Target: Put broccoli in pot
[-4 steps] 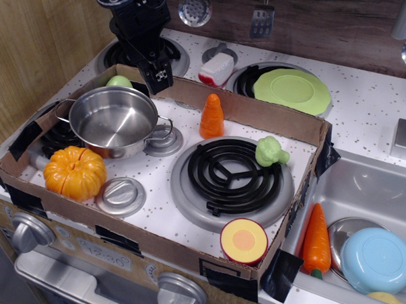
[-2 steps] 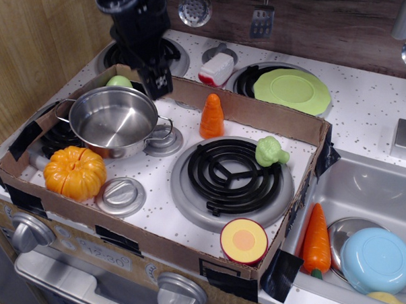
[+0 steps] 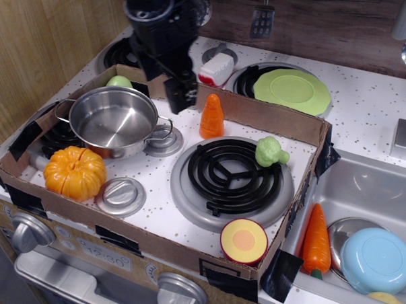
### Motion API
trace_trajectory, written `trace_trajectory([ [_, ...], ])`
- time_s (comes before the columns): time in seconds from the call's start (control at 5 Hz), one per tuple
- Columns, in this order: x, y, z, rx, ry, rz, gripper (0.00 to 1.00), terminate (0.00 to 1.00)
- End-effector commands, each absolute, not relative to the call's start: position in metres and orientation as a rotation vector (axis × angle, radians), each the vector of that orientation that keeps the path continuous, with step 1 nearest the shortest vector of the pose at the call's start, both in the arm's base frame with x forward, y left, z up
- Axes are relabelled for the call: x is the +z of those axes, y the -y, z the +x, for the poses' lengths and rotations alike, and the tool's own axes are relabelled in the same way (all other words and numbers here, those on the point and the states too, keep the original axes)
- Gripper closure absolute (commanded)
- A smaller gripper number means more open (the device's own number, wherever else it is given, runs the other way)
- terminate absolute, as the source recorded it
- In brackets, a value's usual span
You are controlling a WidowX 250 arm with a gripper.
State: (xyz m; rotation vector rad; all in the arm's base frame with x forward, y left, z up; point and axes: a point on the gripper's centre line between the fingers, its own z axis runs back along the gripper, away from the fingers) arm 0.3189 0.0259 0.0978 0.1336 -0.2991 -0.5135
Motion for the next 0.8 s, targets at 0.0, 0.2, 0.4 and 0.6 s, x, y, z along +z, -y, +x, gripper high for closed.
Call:
trace_trajectory([
  [0.0, 0.142, -0.004, 0.315, -0.353, 0.237, 0.119, 0.0, 0.0],
  [0.2, 0.132, 0.014, 0.327, -0.297, 0.172, 0.111, 0.0, 0.0],
  [0.4, 0.117, 0.027, 0.337, -0.303, 0.156, 0.098, 0.0, 0.0],
  [0.6, 0.1, 0.04, 0.34, -0.297, 0.195, 0.106, 0.0, 0.0],
])
